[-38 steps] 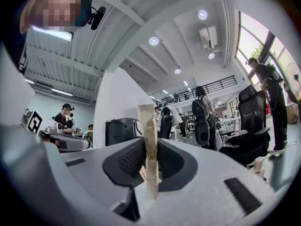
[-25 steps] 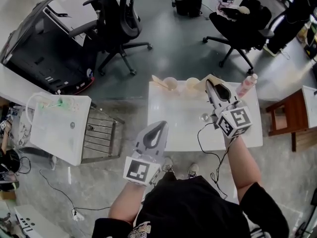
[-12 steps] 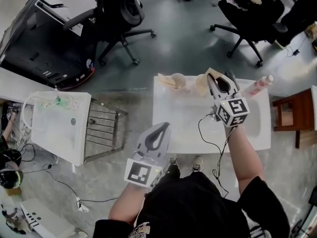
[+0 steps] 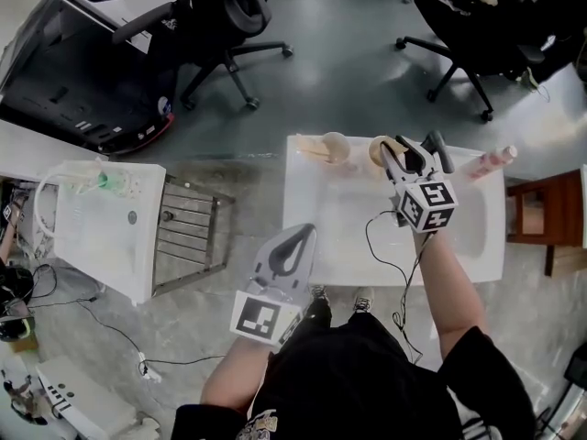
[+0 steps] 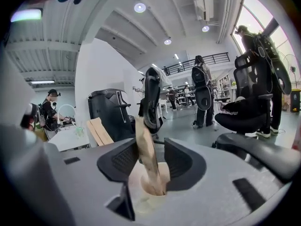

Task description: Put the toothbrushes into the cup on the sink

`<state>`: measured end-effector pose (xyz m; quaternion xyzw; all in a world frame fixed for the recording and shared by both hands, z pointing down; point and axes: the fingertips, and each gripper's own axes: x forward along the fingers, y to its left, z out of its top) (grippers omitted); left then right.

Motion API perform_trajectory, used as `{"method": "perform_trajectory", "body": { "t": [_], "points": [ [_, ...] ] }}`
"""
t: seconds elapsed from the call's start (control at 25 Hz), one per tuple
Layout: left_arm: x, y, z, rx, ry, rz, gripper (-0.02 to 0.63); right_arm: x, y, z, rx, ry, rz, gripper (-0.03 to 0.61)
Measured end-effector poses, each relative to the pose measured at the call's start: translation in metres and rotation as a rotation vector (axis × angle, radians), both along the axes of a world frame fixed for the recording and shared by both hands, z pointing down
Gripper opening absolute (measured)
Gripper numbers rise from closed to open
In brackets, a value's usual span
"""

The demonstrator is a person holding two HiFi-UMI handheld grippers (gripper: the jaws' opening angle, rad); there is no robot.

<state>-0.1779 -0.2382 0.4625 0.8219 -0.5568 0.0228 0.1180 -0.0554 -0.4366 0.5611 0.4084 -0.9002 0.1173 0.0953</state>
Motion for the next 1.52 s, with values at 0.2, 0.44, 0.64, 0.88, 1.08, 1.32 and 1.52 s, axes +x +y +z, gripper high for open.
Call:
{"method": "perform_trajectory", "body": {
  "t": [0.2, 0.44, 0.64, 0.88, 1.08, 1.32, 1.52],
  "points": [
    [0.004, -0.004, -0.006, 0.003, 0.002, 0.001, 0.005, -0.001, 0.005, -0.007, 0.005, -0.020, -0.026, 0.227],
    [0.014, -0.001, -0.011, 0.013, -0.002, 0.004, 0.005, -0.003, 0.017, -0.020, 0.027, -0.038, -0.071, 0.250],
    [0.020, 0.004, -0.016, 0.022, -0.006, -0.004, 0.005, -0.006, 0.031, -0.037, 0.072, -0.041, -0.133, 0.278],
    [0.028, 0.012, -0.029, 0.044, -0.009, -0.009, 0.005, -0.003, 0.048, -0.070, 0.128, -0.068, -0.161, 0.279],
    [0.041, 0.018, -0.034, 0.057, -0.002, -0.010, 0.005, 0.008, 0.062, -0.098, 0.179, -0.097, -0.176, 0.270],
    [0.058, 0.029, -0.049, 0.093, -0.010, -0.028, 0.005, 0.026, 0.094, -0.142, 0.262, -0.136, -0.204, 0.202],
    [0.078, 0.044, -0.063, 0.120, -0.020, -0.046, 0.005, 0.049, 0.130, -0.173, 0.292, -0.178, -0.250, 0.008]
  ]
}}
